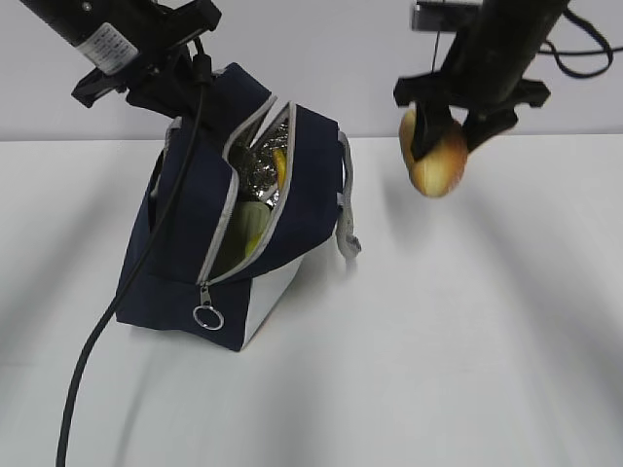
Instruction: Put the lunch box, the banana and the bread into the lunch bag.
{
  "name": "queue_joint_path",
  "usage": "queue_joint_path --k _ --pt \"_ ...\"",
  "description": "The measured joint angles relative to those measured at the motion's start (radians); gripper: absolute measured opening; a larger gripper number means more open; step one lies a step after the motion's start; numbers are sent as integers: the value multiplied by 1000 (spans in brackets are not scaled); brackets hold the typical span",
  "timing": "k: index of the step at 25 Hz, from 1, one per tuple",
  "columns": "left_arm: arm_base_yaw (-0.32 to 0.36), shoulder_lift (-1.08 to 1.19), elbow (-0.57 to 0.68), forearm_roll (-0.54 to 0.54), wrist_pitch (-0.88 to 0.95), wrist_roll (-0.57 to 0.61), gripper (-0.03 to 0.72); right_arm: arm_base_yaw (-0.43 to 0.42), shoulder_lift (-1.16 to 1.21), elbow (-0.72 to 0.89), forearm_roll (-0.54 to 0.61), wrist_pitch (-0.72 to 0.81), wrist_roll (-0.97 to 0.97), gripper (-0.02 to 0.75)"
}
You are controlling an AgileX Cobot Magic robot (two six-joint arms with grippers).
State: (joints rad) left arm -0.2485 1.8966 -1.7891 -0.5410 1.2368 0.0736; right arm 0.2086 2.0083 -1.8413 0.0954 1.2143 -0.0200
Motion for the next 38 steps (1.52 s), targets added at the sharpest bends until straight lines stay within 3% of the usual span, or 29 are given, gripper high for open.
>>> queue_joint_path --k 5,8,12,23,31,38 --pt "0 0 0 0 0 0 -2 0 0 -177 180 12 -8 384" --pt "0 0 0 0 0 0 -2 0 0 -193 325 16 -44 384" --pt "0 0 0 0 0 0 -2 10 0 -193 420 27 -71 383" --pt "0 0 0 0 0 0 -2 135 57 -200 437 27 -94 382" --pt "0 0 0 1 0 4 -2 139 142 -200 438 27 -82 389" --pt "0 0 0 0 0 4 -2 139 177 -200 518 27 -110 593"
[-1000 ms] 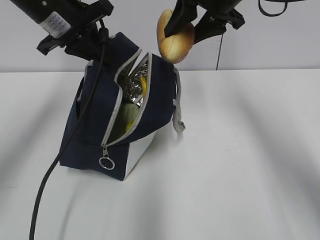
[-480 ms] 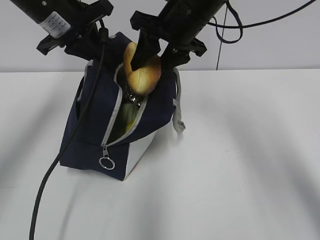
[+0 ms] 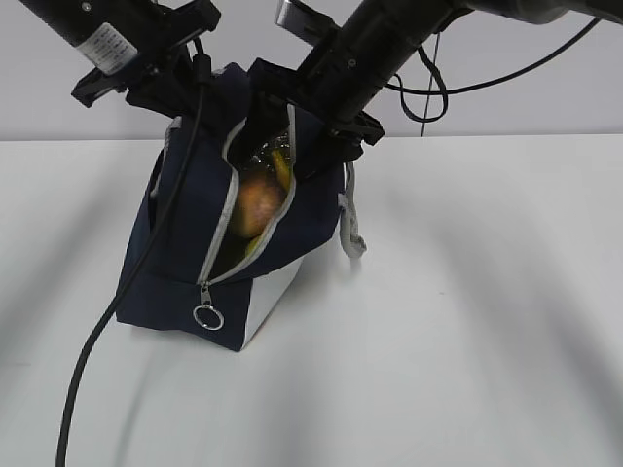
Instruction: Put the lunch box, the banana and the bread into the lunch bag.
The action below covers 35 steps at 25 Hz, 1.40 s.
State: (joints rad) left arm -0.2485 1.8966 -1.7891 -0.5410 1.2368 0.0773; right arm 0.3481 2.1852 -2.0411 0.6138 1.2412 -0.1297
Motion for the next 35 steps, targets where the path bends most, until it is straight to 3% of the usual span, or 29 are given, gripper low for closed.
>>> queue_joint_path --k 8,15,23,27,35 --pt "0 0 0 0 0 1 -2 0 0 0 -20 -2 -10 615" --pt "0 0 0 0 0 1 -2 0 -65 0 -55 -2 -19 587" --pt "0 0 0 0 0 1 -2 0 -194 0 -310 0 -14 572" --pt "0 0 0 0 0 1 -2 0 -245 14 -366 3 -11 568" --pt "0 0 0 0 0 1 -2 -11 -342 212 -498 4 -9 566"
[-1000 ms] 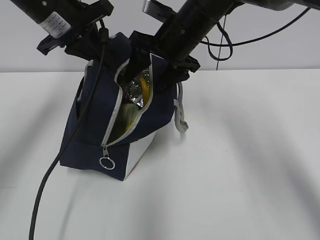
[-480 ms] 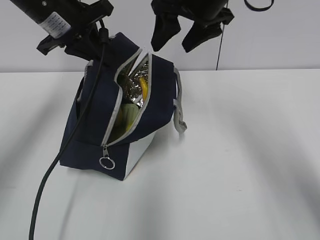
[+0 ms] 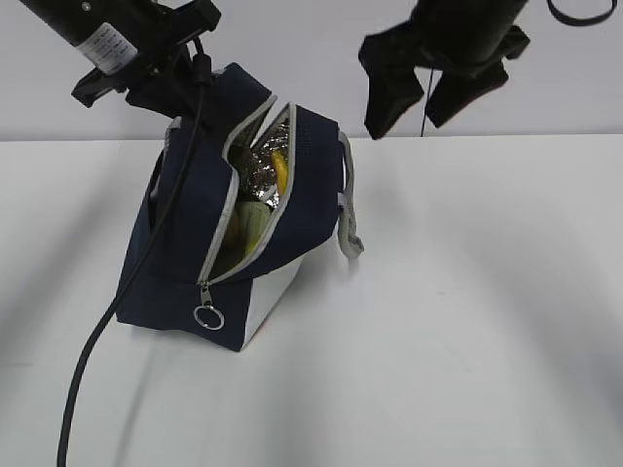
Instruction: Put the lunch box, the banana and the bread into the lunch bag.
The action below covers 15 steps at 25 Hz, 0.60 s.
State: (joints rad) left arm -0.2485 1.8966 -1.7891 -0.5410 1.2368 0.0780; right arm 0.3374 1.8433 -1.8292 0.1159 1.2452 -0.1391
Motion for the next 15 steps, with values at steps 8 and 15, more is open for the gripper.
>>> queue_joint_path --k 8,15 --pt "0 0 0 0 0 0 -2 -96 -9 176 101 0 -32 564" --pt "0 0 0 0 0 3 -2 -160 -9 271 323 -60 -173 564"
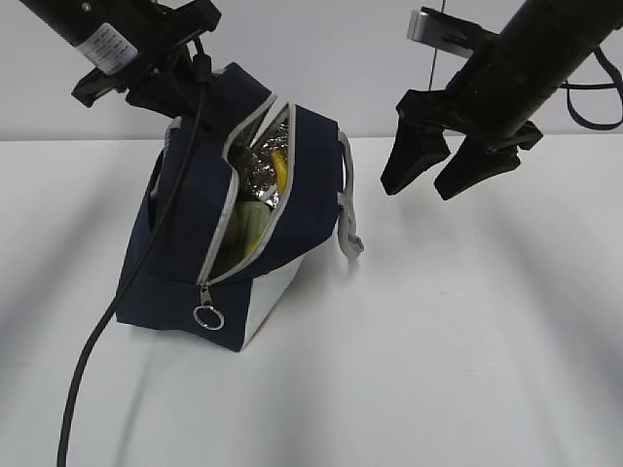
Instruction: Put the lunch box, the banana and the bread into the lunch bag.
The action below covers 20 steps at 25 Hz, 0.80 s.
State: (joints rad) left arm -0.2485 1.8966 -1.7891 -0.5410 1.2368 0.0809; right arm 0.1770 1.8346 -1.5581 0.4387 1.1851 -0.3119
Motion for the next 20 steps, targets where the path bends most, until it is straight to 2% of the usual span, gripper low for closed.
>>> queue_joint_path --k 6,14,20 --pt "0 0 0 0 0 3 -2 -6 0 5 34 -51 -53 564" --pt "0 0 0 0 0 4 -2 -6 29 5 175 -138 -61 561" --pt "0 0 0 0 0 4 -2 -14 115 5 326 -153 -125 479"
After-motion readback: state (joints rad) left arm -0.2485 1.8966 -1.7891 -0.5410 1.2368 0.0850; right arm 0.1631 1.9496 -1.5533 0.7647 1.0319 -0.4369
